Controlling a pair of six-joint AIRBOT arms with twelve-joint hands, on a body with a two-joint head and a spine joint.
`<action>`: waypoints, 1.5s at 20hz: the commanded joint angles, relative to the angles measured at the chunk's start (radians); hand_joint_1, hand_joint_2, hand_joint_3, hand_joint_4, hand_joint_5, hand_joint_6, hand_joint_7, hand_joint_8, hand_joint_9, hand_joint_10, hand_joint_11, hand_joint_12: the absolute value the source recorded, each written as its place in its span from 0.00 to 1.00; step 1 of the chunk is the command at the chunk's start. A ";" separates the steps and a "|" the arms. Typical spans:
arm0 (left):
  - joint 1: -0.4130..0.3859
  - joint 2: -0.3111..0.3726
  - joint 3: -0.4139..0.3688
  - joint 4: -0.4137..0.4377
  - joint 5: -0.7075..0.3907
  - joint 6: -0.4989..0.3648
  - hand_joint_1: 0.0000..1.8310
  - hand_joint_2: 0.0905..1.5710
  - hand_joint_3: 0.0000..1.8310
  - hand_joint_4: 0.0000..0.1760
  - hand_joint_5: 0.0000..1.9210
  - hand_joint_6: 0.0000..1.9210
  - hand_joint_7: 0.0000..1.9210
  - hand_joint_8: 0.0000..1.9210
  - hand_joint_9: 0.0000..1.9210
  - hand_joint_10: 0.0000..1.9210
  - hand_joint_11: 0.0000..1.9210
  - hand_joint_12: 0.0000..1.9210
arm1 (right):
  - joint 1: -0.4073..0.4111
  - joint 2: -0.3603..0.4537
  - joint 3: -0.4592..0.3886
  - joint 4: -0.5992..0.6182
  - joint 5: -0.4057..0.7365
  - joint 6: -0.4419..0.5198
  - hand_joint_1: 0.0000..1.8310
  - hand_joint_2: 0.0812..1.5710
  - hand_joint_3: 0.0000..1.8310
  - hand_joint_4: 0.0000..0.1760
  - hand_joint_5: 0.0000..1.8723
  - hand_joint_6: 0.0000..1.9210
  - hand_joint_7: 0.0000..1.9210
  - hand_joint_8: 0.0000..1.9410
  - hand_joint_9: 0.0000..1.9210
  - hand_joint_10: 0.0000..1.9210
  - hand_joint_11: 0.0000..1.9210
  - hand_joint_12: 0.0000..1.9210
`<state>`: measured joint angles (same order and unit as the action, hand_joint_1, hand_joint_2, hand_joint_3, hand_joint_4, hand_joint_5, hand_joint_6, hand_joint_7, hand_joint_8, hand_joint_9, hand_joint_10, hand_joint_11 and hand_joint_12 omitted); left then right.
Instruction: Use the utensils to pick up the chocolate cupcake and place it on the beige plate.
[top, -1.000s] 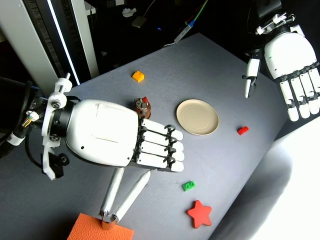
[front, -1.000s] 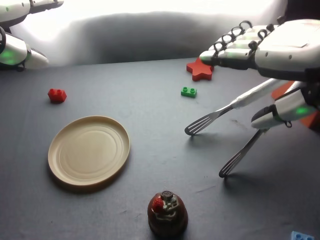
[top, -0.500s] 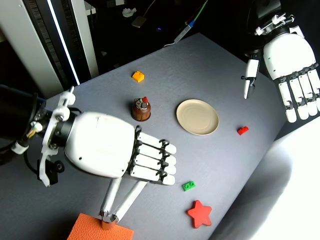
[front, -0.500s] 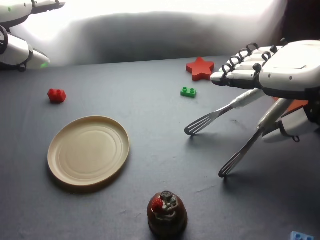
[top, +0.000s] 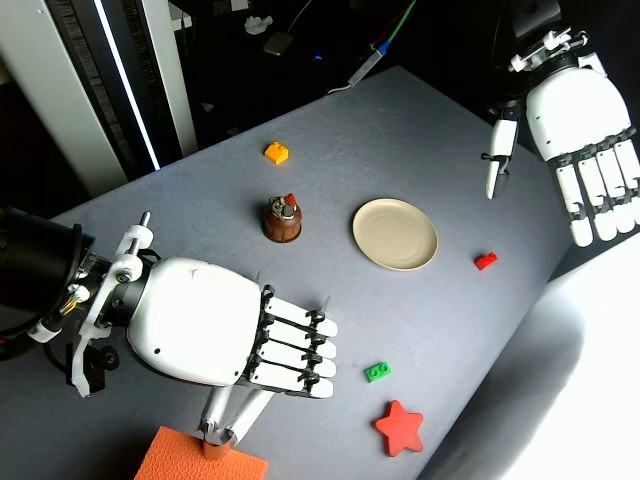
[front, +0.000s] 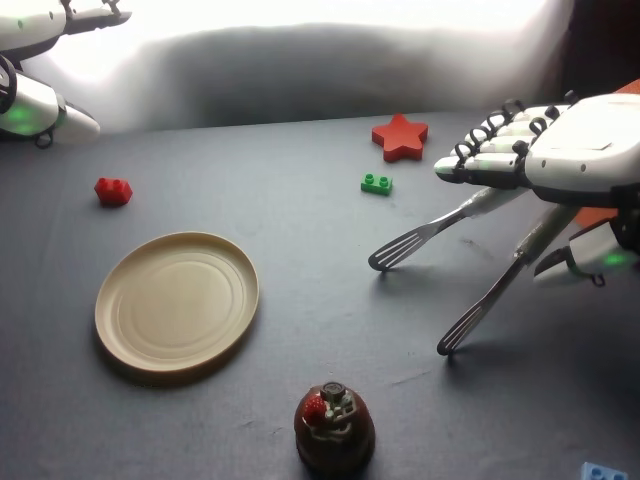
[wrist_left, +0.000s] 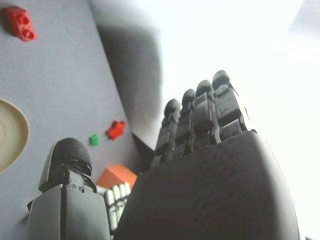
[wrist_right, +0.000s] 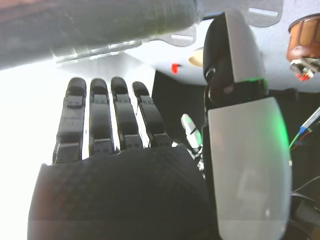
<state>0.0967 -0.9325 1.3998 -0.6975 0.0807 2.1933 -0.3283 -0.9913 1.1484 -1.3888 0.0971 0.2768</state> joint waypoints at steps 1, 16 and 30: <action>-0.012 0.005 0.007 -0.004 -0.092 -0.008 0.17 0.70 0.00 0.00 0.02 0.00 0.00 0.00 0.00 0.00 0.00 0.00 | 0.008 0.002 0.009 0.008 0.008 0.006 0.51 0.63 0.00 0.00 0.00 0.00 0.00 0.00 0.00 0.00 0.00 0.00; -0.018 0.004 -0.003 -0.006 -0.061 -0.028 0.15 0.70 0.00 0.00 0.02 0.00 0.01 0.00 0.01 0.00 0.01 0.01 | 0.004 -0.025 0.031 0.008 -0.020 0.011 0.52 0.65 0.00 0.00 0.00 0.00 0.00 0.00 0.00 0.00 0.00 0.00; -0.026 0.002 0.005 -0.006 -0.065 -0.021 0.15 0.70 0.00 0.00 0.03 0.00 0.01 0.00 0.02 0.00 0.02 0.03 | 0.013 -0.025 0.007 0.008 -0.045 -0.007 0.51 0.68 0.01 0.00 0.00 0.00 0.00 0.00 0.00 0.00 0.00 0.00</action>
<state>0.0860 -0.9382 1.4010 -0.6987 0.1104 2.1681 -0.3233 -1.0229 1.1568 -1.3846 0.0452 0.2733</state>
